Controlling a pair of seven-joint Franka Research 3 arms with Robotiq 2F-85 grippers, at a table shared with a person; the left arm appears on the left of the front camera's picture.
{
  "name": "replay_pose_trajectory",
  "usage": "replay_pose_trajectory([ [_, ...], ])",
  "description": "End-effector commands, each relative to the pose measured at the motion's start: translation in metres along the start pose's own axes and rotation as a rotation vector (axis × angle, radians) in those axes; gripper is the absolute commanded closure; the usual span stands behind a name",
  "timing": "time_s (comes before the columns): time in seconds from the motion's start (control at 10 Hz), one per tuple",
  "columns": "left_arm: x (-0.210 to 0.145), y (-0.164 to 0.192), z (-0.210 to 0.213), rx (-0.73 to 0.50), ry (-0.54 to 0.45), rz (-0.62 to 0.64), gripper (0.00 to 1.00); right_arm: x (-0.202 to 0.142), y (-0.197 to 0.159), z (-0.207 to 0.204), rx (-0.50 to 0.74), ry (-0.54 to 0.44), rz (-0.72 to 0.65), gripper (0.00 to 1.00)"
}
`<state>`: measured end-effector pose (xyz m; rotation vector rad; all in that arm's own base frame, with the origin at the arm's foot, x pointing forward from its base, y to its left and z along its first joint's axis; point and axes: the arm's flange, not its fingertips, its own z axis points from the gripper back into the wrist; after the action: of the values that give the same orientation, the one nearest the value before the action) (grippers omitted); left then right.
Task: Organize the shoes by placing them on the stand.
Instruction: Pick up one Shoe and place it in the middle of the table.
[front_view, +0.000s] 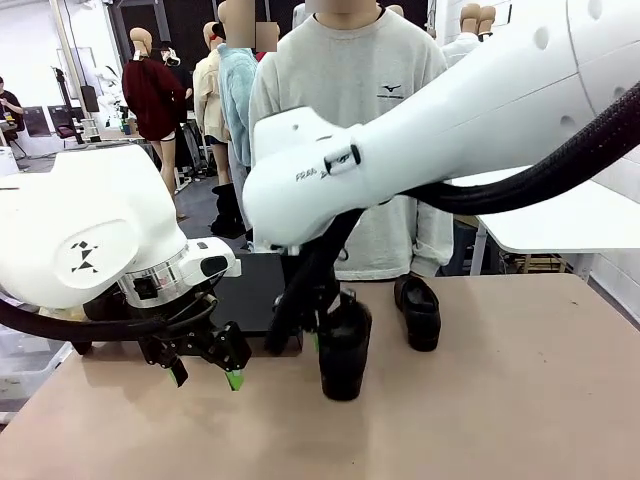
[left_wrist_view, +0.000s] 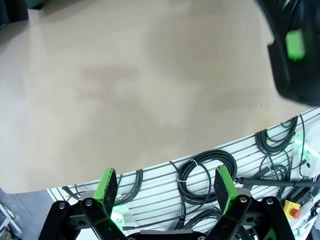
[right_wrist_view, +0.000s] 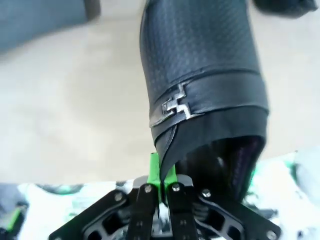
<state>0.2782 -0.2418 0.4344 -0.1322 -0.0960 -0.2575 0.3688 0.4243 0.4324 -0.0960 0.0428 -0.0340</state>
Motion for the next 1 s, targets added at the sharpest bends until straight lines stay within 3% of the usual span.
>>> replay_pose_trajectory([
  [0.0,0.000,0.000,-0.001,0.013,-0.007,0.018,0.00,-0.002,-0.001,-0.018,0.018,0.037,0.032,1.00],
  [0.2,0.000,0.000,-0.001,0.013,-0.007,0.018,0.00,0.001,-0.002,-0.040,0.039,0.019,0.062,1.00],
  [0.6,0.000,0.000,-0.001,0.013,-0.007,0.018,0.00,0.001,-0.005,-0.076,0.067,0.109,0.139,1.00],
  [0.7,0.000,0.000,-0.001,0.013,-0.007,0.018,0.00,0.001,-0.006,-0.080,0.074,0.135,0.136,0.86],
  [0.9,0.000,0.000,-0.001,0.013,-0.007,0.018,0.00,0.002,-0.005,-0.080,0.087,0.131,0.141,0.46],
])
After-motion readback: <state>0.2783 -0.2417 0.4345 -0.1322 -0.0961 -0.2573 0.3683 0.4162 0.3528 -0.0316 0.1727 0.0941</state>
